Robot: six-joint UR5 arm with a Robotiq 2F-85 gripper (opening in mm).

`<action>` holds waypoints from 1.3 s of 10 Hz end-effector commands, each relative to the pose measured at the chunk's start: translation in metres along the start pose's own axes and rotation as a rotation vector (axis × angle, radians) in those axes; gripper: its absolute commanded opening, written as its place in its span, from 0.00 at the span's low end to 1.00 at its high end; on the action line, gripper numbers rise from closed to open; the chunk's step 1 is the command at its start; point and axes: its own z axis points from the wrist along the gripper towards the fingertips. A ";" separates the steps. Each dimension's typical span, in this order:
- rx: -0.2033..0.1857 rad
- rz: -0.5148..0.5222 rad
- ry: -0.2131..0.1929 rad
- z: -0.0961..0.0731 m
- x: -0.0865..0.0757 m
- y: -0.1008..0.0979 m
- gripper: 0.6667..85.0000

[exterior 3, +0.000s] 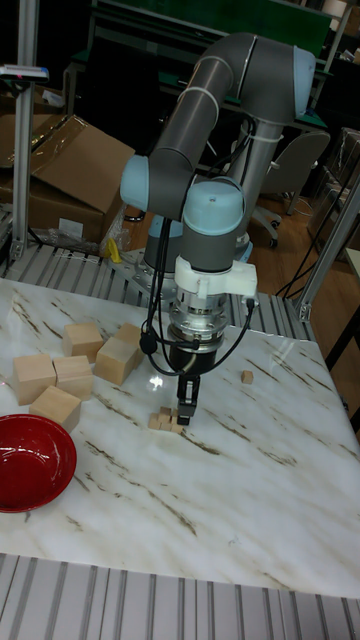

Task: Stack the blocks into a pyramid shape

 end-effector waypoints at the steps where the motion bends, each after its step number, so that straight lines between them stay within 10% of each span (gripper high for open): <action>1: 0.005 0.006 0.001 -0.002 0.001 -0.004 0.33; 13: -0.019 0.001 0.004 -0.001 0.003 0.003 0.36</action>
